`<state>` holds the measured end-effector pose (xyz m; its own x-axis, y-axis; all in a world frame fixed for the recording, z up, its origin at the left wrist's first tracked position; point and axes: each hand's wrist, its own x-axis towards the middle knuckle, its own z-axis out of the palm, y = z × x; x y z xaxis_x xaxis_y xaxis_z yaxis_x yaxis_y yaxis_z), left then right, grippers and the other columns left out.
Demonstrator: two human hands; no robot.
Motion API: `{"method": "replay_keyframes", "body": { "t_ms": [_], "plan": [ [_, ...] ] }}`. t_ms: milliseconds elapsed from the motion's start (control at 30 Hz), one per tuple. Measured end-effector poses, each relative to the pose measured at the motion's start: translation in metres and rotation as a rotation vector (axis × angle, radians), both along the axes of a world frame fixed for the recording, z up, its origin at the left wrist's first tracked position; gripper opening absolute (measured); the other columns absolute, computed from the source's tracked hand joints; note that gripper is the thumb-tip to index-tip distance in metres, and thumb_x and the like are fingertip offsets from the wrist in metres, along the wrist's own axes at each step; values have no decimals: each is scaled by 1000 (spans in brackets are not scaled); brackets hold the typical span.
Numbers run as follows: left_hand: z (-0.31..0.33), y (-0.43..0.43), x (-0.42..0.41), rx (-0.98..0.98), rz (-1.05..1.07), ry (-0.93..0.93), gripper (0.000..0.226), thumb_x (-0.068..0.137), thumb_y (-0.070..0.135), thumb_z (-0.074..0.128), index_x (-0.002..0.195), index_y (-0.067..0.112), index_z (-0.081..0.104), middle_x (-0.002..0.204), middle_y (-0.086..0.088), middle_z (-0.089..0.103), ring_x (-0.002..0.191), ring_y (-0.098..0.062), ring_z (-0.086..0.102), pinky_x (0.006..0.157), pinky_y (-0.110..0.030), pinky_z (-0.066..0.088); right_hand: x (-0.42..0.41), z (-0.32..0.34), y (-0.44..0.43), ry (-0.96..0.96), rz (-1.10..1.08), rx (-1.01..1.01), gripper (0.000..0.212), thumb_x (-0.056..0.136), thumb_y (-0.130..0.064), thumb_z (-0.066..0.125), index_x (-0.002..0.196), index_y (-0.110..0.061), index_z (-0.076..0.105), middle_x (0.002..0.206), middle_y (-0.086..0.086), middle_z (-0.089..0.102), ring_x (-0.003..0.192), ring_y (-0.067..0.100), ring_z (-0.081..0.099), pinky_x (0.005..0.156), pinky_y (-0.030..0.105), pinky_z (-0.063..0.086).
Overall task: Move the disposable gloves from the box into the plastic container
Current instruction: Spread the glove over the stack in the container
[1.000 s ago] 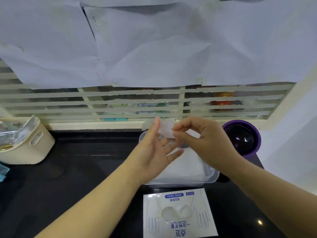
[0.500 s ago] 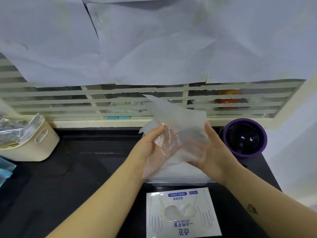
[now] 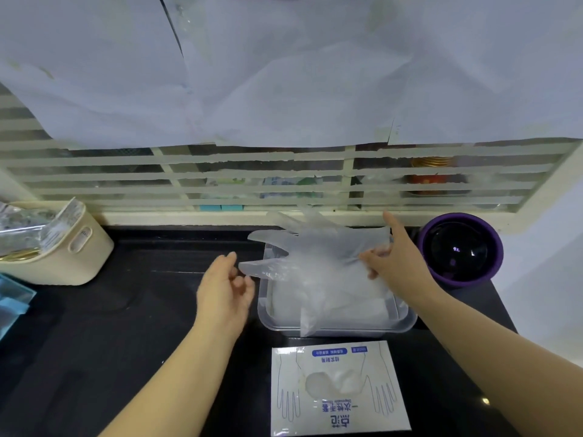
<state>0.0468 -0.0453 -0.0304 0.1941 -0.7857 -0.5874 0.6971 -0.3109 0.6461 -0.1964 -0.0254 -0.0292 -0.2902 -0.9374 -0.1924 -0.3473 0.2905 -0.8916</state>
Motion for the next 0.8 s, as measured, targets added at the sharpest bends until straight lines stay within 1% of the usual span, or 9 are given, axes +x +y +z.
{"method": "replay_keyframes", "body": {
  "t_ms": [67, 133, 233, 300, 400, 467, 567, 667, 800],
  "plan": [
    [-8, -2, 7, -103, 24, -483, 29, 94, 11, 60, 120, 22, 56, 75, 6, 52, 60, -2, 48, 67, -20, 47, 0, -3, -1, 95, 57, 10, 82, 91, -10, 62, 153, -28, 11, 69, 6, 66, 58, 11, 62, 47, 12, 42],
    [-2, -1, 2, -406, -118, -992, 36, 92, 8, 60, 123, 26, 55, 81, 10, 55, 70, 2, 53, 72, -16, 46, 1, -8, -1, 168, 112, 23, 78, 92, -8, 60, 153, -26, 14, 67, 5, 65, 47, 3, 58, 42, 9, 39],
    [1, -5, -19, -815, -759, -1631, 36, 93, 19, 59, 128, 31, 55, 124, 8, 54, 108, -5, 54, 89, -23, 46, 2, -19, -2, 233, 166, 54, 69, 93, -8, 58, 150, -25, 24, 75, 8, 66, 55, 8, 60, 43, 9, 41],
    [-9, -12, -36, -832, -1233, -1967, 47, 98, 33, 51, 144, 30, 41, 154, 3, 31, 138, -19, 35, 107, -35, 34, 2, -23, -2, 320, 214, 76, 62, 93, -11, 58, 148, -25, 31, 81, 3, 65, 66, 13, 63, 51, 13, 46],
    [-21, -18, -52, -597, -1589, -2044, 54, 100, 38, 45, 151, 30, 27, 162, -4, 13, 147, -27, 17, 117, -43, 20, 0, -22, 2, 461, 270, 107, 57, 93, -18, 59, 145, -25, 35, 101, 0, 65, 80, 13, 62, 67, 19, 50],
    [-26, -23, -57, -514, -1684, -2027, 55, 101, 39, 44, 152, 30, 26, 162, -5, 13, 145, -29, 20, 116, -45, 22, -5, -19, 4, 693, 275, 64, 58, 91, -26, 62, 144, -26, 37, 134, 1, 49, 109, 18, 54, 82, 27, 49],
    [-31, -27, -62, -439, -1785, -1979, 55, 101, 40, 44, 152, 32, 26, 161, -4, 15, 143, -30, 24, 113, -47, 30, -2, -10, 5, 964, 253, -166, 50, 86, -29, 68, 134, -21, 53, 141, 5, 42, 125, 26, 41, 95, 37, 42],
    [-35, -31, -69, -432, -1821, -1934, 55, 100, 39, 44, 152, 33, 26, 158, -3, 20, 140, -30, 29, 109, -47, 32, 16, -9, -3, 878, 502, -99, 38, 93, -29, 58, 130, -23, 55, 134, -2, 50, 122, 21, 45, 96, 32, 39],
    [-42, -39, -73, -439, -1846, -1767, 58, 99, 35, 48, 153, 30, 25, 152, -6, 31, 133, -30, 39, 104, -42, 38, 31, -35, -24, 810, 703, 227, 57, 91, -30, 62, 142, -21, 37, 144, 4, 39, 124, 24, 47, 95, 35, 44]
  ]
}}
